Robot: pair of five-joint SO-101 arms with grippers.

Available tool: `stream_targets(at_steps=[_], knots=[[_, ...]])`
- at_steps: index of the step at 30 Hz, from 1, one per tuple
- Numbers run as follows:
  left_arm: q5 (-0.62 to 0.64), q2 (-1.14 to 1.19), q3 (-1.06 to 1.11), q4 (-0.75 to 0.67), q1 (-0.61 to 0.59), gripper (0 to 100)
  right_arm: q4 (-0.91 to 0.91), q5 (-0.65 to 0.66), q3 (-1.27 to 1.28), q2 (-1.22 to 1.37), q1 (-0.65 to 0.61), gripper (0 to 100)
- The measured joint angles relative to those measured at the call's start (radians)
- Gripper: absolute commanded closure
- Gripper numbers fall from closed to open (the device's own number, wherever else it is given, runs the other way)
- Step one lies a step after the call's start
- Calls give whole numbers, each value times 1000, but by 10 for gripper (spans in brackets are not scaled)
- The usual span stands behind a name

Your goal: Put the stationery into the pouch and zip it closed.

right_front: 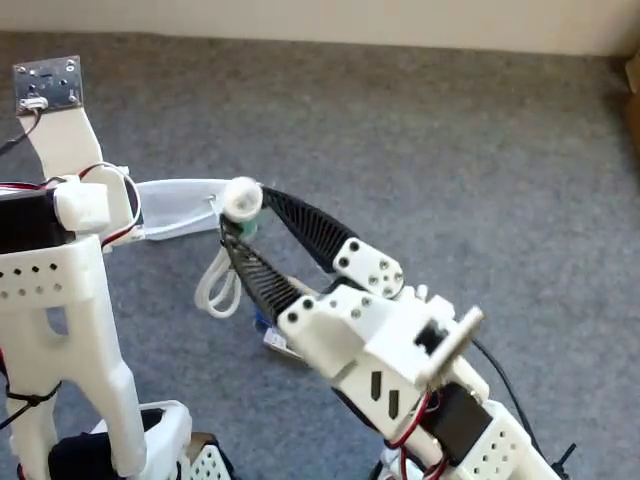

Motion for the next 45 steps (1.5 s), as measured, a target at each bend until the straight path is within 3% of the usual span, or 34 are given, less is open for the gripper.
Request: stream_targets(at_steps=[5,14,25,35,45], knots=[[0,0,0,0,0,992,-121,66,-2,60,-23,990],[0,0,0,0,0,992,-377,74,-2,331,-23,990],[0,0,0,0,0,991,-428,75,-2,523,-38,990],[0,0,0,0,0,991,-669,75,94,657,-37,990],[6,0,0,0,0,992,-695,75,143,672,-40,990]])
